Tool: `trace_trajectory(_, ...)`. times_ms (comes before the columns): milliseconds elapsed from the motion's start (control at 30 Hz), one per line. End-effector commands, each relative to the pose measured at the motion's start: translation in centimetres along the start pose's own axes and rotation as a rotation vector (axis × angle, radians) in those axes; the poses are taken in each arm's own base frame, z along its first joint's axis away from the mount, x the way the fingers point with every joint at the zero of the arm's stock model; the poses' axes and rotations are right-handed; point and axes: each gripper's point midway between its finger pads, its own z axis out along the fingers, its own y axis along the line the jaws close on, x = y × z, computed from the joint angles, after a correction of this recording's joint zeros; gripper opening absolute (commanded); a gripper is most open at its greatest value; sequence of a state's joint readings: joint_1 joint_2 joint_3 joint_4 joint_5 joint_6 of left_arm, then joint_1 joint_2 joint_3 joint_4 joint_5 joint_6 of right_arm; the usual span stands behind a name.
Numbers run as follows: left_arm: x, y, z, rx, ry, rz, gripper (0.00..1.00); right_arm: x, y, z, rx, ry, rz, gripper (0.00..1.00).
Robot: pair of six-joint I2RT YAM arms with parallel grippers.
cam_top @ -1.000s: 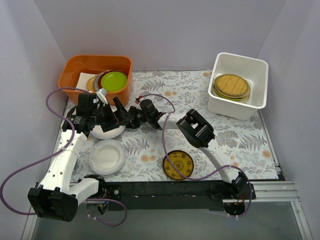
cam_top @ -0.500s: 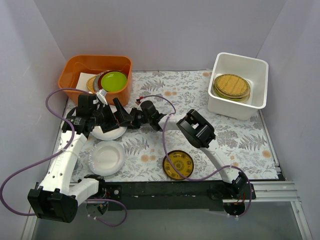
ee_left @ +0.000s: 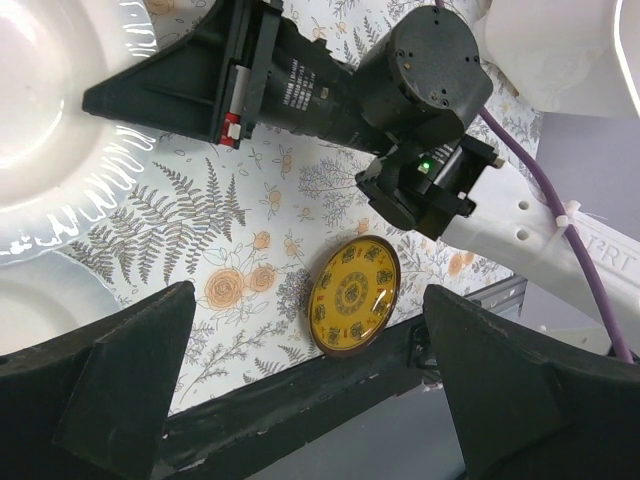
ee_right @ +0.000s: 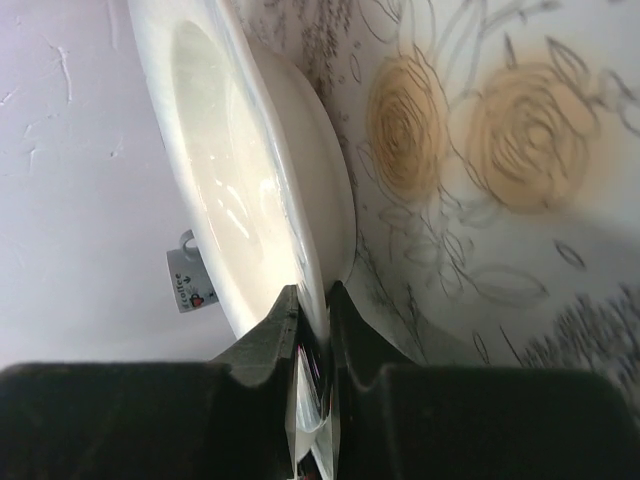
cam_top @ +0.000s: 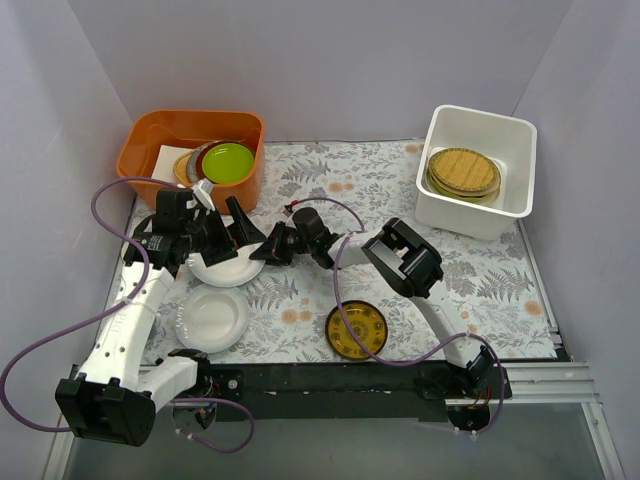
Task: Place the plates into the plastic bin on the countertop
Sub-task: Pick up the plate at the center of the board.
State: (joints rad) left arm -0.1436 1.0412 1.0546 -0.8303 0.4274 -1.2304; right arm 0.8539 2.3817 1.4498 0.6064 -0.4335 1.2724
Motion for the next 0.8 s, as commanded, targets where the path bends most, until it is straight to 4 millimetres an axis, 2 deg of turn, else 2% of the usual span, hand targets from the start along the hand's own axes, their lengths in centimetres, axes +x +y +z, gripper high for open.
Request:
trace_trajectory(0, 0.0, -0.1, -0.6, 0.011, -0.023, 0.018, 0.98, -1.0, 6.2, -3.0, -0.137, -0.032, -0.094, 0.01)
trace_trajectory(33, -0.1, -0.1, -0.6, 0.009, -0.024, 0.017, 0.98, -1.0, 5.6, -3.5, -0.129, -0.037, -0.089, 0.01)
trace_trajectory(67, 0.0, -0.1, -0.6, 0.012, -0.024, 0.017, 0.98, -1.2, 6.5, -4.3, -0.142, -0.048, -0.097, 0.01)
trace_trajectory(400, 0.6, 0.2, -0.5, 0.015, -0.018, 0.005, 0.98, -0.7, 5.9, -9.7, -0.110, -0.096, -0.132, 0.01)
trace_trajectory(467, 0.9, 0.4, -0.5, 0.010, -0.013, 0.003, 0.98, -1.0, 6.7, -11.0, -0.115, -0.113, -0.149, 0.01)
trace_trajectory(533, 1.1, 0.6, -0.4, 0.008, -0.007, 0.007, 0.98, -1.0, 6.2, -11.9, -0.088, -0.124, -0.173, 0.01)
trace_trajectory(567, 1.4, 0.8, -0.4, 0.007, -0.003, 0.007, 0.98, -1.1, 7.1, -12.7, -0.095, -0.136, -0.199, 0.01)
trace_trajectory(633, 1.6, 1.0, -0.3, 0.004, -0.001, 0.009, 0.98, -1.5, 6.4, -13.7, -0.047, -0.146, -0.226, 0.01)
trace_trajectory(667, 1.7, 1.1, -0.3, 0.005, 0.000, 0.009, 0.98, -1.6, 7.4, -14.5, -0.053, -0.158, -0.250, 0.01)
trace_trajectory(733, 2.1, 1.4, -0.1, 0.001, 0.009, 0.008, 0.98, -2.0, 6.9, -15.7, -0.014, -0.172, -0.252, 0.01)
trace_trajectory(767, 2.2, 1.5, 0.0, 0.001, 0.011, 0.006, 0.98, -2.2, 7.8, -16.5, -0.024, -0.188, -0.281, 0.01)
